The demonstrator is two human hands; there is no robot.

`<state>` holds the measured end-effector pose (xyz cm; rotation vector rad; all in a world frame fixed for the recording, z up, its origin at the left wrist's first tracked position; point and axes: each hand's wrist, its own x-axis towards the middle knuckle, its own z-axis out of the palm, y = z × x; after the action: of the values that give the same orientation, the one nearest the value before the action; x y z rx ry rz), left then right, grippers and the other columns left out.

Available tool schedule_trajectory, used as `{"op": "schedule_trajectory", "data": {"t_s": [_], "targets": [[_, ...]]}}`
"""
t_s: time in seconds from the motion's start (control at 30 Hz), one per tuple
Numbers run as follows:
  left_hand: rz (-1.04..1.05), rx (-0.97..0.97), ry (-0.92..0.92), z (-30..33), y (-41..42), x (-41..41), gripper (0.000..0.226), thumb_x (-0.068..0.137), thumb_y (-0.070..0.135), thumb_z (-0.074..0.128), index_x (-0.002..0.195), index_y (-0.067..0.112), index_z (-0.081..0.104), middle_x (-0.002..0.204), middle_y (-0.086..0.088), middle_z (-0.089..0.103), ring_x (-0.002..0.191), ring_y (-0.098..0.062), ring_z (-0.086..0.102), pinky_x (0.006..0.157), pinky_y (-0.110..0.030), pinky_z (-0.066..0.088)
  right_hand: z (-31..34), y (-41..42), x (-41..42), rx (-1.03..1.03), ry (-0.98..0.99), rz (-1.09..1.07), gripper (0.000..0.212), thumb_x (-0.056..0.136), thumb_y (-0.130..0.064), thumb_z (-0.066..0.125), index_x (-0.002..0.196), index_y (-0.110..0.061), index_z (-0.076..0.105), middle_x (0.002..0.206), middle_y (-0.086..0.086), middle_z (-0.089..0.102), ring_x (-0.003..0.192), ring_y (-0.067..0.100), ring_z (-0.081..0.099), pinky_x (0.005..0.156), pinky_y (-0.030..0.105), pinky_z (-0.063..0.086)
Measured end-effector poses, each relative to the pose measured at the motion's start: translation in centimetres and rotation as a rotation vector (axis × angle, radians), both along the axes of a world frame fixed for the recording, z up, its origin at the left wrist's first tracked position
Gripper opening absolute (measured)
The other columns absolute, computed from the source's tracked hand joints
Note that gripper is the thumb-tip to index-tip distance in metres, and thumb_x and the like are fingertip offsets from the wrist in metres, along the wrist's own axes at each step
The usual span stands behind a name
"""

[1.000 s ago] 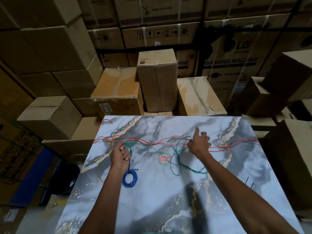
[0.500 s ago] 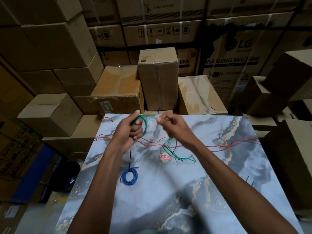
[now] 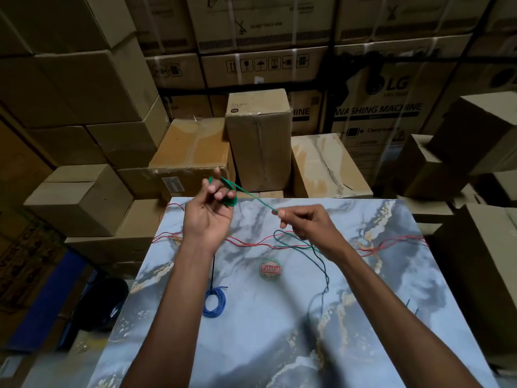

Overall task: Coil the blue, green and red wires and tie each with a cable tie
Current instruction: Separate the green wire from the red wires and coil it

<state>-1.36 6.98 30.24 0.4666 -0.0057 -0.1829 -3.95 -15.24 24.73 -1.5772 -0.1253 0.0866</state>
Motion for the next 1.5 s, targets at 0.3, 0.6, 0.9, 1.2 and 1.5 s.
{"op": "schedule_trajectory", "data": {"t_s": [0.3, 0.6, 0.9, 1.2, 1.5], "targets": [[0.186, 0.190, -0.015, -2.4, 0.1, 1.2, 0.031, 0.107, 0.014, 0.032, 0.127, 0.000, 0.053, 0.099, -0.005, 0.074, 0.090, -0.014, 0.071, 0.082, -0.025, 0.057, 2.3, 2.5, -3.8, -0.603, -0.141, 0.229, 0.026, 0.099, -0.024, 0.065, 0.123, -0.020, 0.074, 0.077, -0.005, 0.077, 0.062, 0.008, 0.066, 0.061, 0.012, 0.046], [0.161, 1.282, -0.419, -5.0, -1.9, -1.2, 0.032, 0.103, 0.028, 0.038, 0.119, 0.014, 0.061, 0.082, 0.000, 0.071, 0.074, -0.016, 0.066, 0.073, -0.034, 0.054, 7.7, 2.3, -3.2, -0.716, -0.395, 0.225, 0.014, 0.093, -0.019, 0.068, 0.092, -0.016, 0.081, 0.063, -0.020, 0.064, 0.053, 0.006, 0.052, 0.052, 0.015, 0.035], [-0.190, 1.129, -0.345, -4.1, -1.0, -3.5, 0.039, 0.093, 0.031, 0.053, 0.062, 0.007, 0.054, 0.047, -0.002, 0.024, 0.048, -0.015, 0.018, 0.051, -0.032, 0.014, 3.8, -2.5, 1.5, -0.558, -0.100, 0.223, 0.037, 0.074, -0.035, 0.093, 0.066, -0.007, 0.068, 0.057, -0.001, 0.051, 0.055, 0.010, 0.042, 0.054, 0.024, 0.034], [0.095, 1.237, -0.129, -3.5, 1.1, -2.4, 0.047, 0.095, 0.030, 0.062, 0.053, 0.010, 0.052, 0.045, -0.002, 0.036, 0.041, -0.011, 0.029, 0.045, -0.021, 0.023, -2.9, -4.8, 1.2, -0.630, 0.011, 0.249, 0.023, 0.082, -0.021, 0.085, 0.102, -0.027, 0.076, 0.100, -0.009, 0.076, 0.091, 0.013, 0.073, 0.088, 0.037, 0.060], [0.058, 1.277, -0.257, -4.1, 0.8, -2.7, 0.053, 0.095, 0.024, 0.066, 0.050, 0.011, 0.041, 0.048, -0.005, 0.030, 0.045, -0.017, 0.026, 0.044, -0.022, 0.026, -4.2, -2.7, 1.3, -0.536, 0.179, -0.013, 0.012, 0.098, -0.006, 0.063, 0.097, -0.001, 0.075, 0.085, 0.016, 0.075, 0.061, 0.021, 0.073, 0.055, 0.028, 0.060]]}}
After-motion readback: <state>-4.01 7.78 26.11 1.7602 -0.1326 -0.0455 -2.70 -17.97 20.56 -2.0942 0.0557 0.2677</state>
